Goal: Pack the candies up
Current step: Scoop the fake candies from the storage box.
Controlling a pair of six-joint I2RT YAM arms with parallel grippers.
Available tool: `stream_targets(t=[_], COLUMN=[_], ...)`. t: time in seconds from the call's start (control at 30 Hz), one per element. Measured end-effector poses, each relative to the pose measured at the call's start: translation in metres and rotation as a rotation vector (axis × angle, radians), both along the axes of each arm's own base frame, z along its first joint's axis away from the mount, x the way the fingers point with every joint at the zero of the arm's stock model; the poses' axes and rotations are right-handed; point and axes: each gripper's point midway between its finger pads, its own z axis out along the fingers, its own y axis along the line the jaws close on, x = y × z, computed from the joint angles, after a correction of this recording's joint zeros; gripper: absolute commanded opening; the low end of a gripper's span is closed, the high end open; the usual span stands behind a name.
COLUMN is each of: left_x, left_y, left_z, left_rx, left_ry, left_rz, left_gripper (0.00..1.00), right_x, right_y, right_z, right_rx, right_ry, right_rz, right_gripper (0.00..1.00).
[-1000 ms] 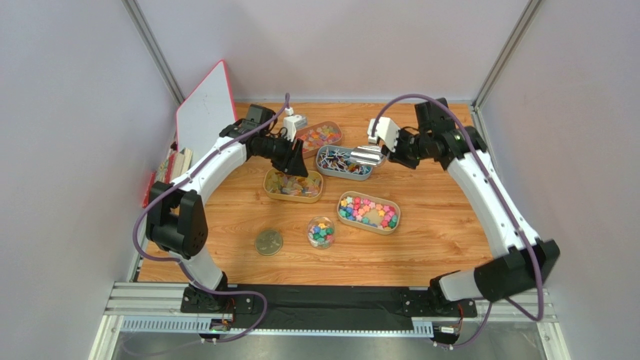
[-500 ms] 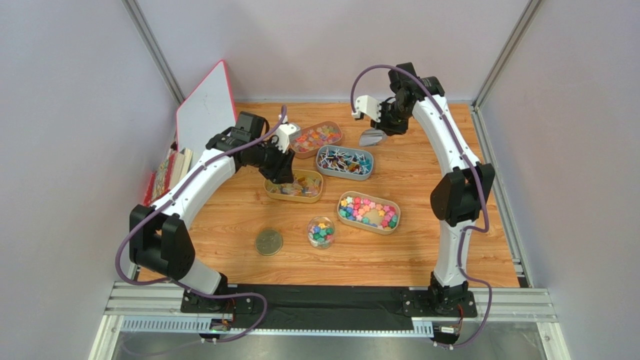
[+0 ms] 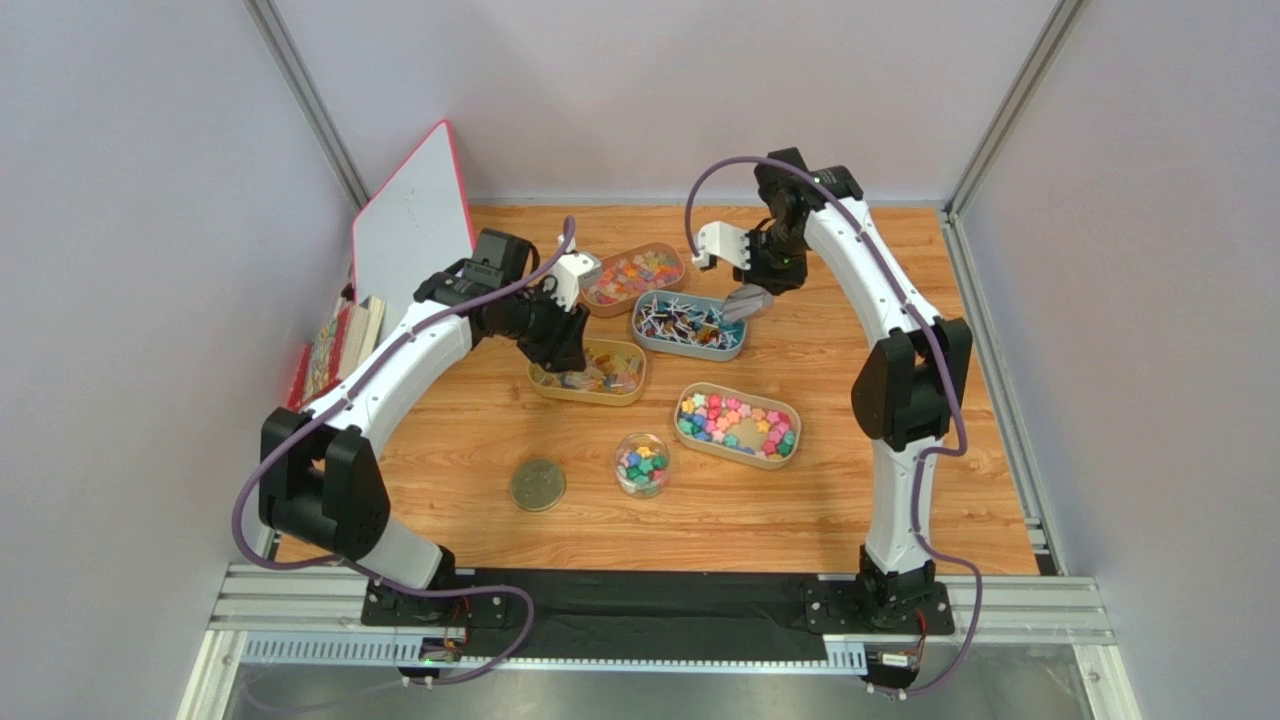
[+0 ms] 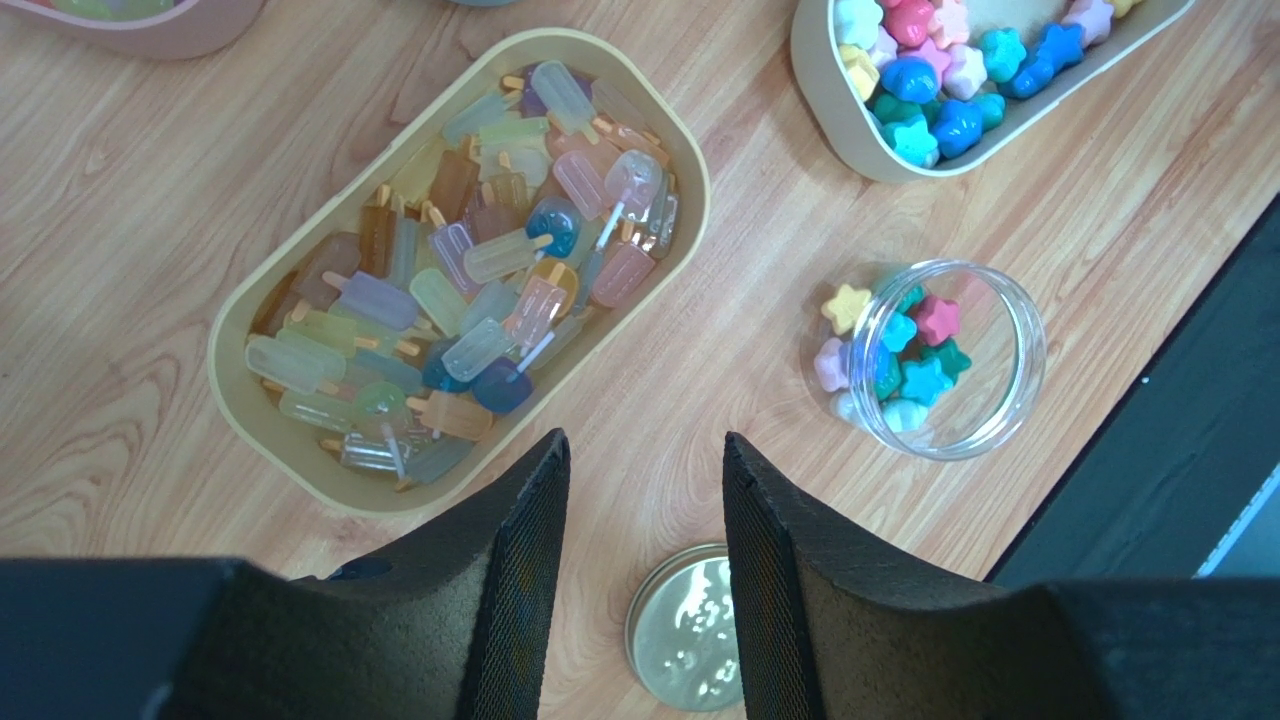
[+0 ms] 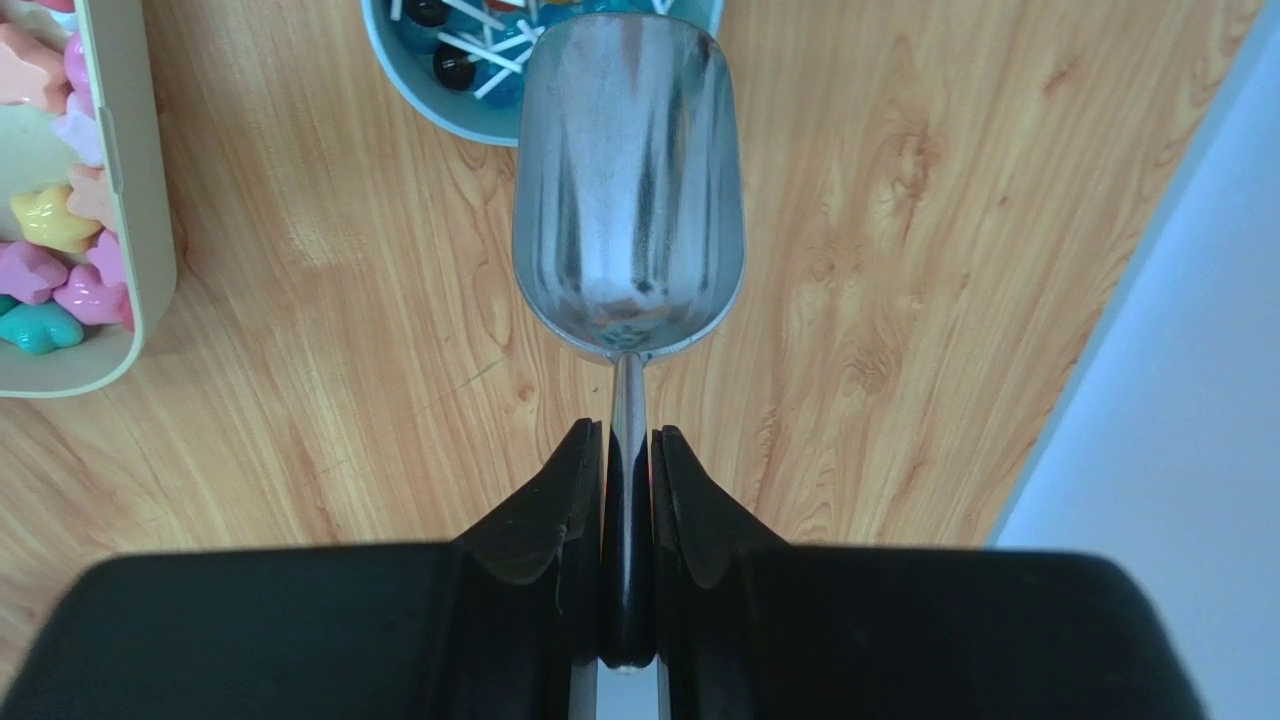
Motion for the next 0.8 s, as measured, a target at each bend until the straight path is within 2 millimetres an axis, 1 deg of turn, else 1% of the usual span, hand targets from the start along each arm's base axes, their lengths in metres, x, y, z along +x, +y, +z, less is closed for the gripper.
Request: stream_targets(t=[0.17,0.33,0.47,0.53,0.67,0.8], left_x=[0.002,-0.001,-0.004,-0.004,-0.012,-0.016], left_y=[-0.001,0.000,0.001,0.001,0.003,0.005], left_z=[-0.002,-0.008,-0.009,-0.008,-0.008,-0.009], left_rx=[-0.006,-0.006,-0.010,-0.014,-0.016,-0.018], left_ry=[-0.011,-0.007,-0.016,-0.027,-0.031,-0.036], left_rz=[-0.001,-0.002,-0.002,-0.002,-0.003,-0.003], left_gripper=[0.49,0.49,0.50,0.50,0.50,0.50], right_x=[-0.010,-0.009,-0.007,-0.005,0.000,0.002], right_y=[-0.003,-0.007,-0.009,-0.008,-0.002,0.005], right_z=[-0.015,-0.013,-0.020,-0.027,-0.043,-0.048], right_rx=[-0.070,-0.130,-0.185,-0.212,-0.260,-0.287], right_ry=[0.036,0.018,0.016,0.020,0.033,0.030], right_rz=[-0.008,-0.030,-0.067,-0.077,-0.082,-0.073], right_gripper=[0.00,0.00,0.00,0.00,0.00,0.00])
